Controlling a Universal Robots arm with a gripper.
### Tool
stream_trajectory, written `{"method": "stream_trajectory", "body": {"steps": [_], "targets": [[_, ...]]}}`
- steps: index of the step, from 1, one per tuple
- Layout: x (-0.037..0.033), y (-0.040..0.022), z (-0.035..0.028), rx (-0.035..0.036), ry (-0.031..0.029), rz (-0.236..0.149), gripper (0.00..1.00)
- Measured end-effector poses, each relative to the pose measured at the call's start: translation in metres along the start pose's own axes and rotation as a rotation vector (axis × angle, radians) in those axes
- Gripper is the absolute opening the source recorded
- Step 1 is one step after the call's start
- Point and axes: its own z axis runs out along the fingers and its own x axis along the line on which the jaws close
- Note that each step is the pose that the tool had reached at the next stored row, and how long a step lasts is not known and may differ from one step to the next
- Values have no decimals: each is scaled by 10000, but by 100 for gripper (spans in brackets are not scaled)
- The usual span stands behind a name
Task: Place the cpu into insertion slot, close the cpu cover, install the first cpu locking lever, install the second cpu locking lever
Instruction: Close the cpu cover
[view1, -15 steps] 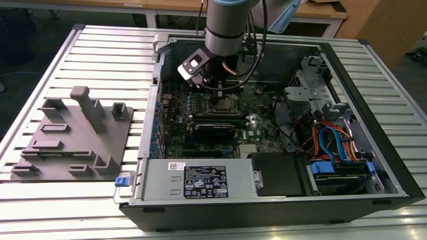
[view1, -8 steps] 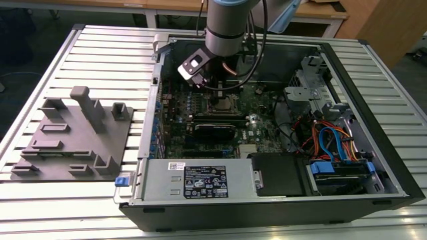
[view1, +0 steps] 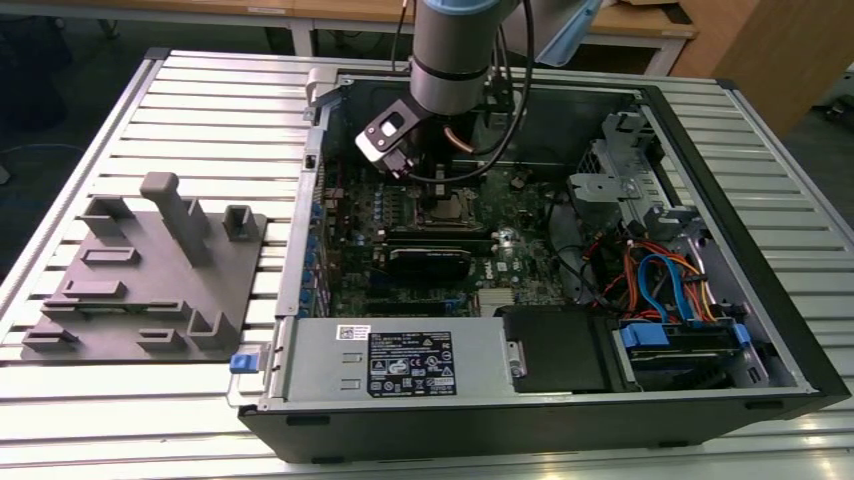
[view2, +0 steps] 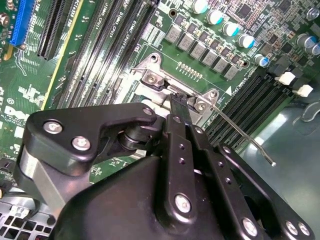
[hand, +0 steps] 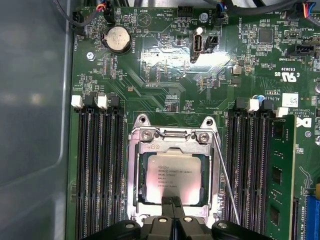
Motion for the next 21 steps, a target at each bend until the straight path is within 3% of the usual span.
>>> {"method": "stream_trajectory", "body": {"steps": [9,15,21], "targets": [[-2,-1,16,5,-7,0,10],[2,10,-41,1,0,0,10],[-3,213,-44,3,-4,1,10]]}}
